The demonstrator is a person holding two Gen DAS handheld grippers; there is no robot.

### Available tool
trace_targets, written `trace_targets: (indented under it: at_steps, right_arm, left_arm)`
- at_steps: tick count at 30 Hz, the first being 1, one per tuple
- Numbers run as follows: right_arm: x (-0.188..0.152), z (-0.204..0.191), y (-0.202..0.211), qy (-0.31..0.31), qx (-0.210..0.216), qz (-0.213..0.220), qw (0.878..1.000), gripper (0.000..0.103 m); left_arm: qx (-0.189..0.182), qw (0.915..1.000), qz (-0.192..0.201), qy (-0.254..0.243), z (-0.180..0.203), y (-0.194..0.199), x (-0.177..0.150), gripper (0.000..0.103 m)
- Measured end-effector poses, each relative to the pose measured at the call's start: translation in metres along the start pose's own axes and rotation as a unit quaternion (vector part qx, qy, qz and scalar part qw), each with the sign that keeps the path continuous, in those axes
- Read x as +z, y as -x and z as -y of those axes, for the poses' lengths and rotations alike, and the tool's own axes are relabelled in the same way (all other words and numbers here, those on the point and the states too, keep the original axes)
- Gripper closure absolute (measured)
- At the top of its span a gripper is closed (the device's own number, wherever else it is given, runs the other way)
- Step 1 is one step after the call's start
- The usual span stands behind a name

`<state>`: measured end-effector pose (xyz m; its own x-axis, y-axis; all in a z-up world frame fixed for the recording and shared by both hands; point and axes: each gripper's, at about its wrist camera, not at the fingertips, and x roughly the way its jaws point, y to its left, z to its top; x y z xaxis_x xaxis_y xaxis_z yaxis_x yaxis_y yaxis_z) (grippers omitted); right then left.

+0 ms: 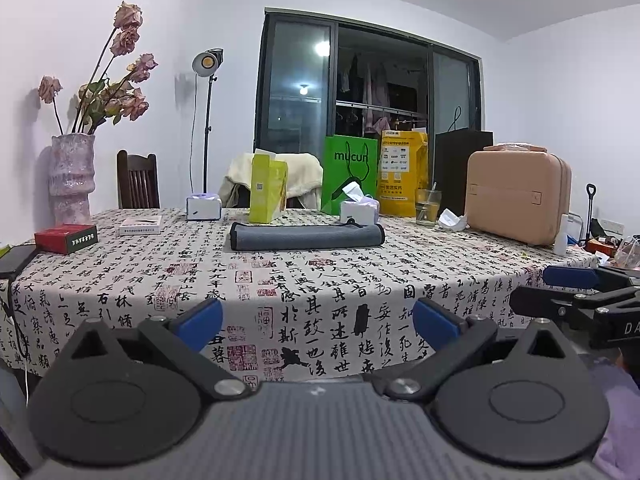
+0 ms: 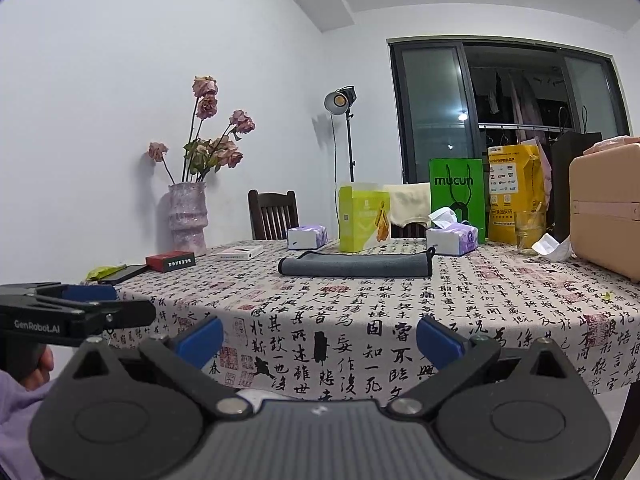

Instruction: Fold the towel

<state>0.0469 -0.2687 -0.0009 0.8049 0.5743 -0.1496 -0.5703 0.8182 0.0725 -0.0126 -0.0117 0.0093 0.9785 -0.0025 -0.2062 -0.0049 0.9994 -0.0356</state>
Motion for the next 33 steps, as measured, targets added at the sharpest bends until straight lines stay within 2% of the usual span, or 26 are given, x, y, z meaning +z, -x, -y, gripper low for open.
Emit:
trace_targets:
  at_steps: [33]
  right_arm:
    - [-0.0002,-0.0024,-0.0011,0.001,0.008,0.001,1.000,0.000]
  left_arm:
    - [0.001,1.0000,0.001,-0.001,0.0009,0.0008,0.0005,0.000]
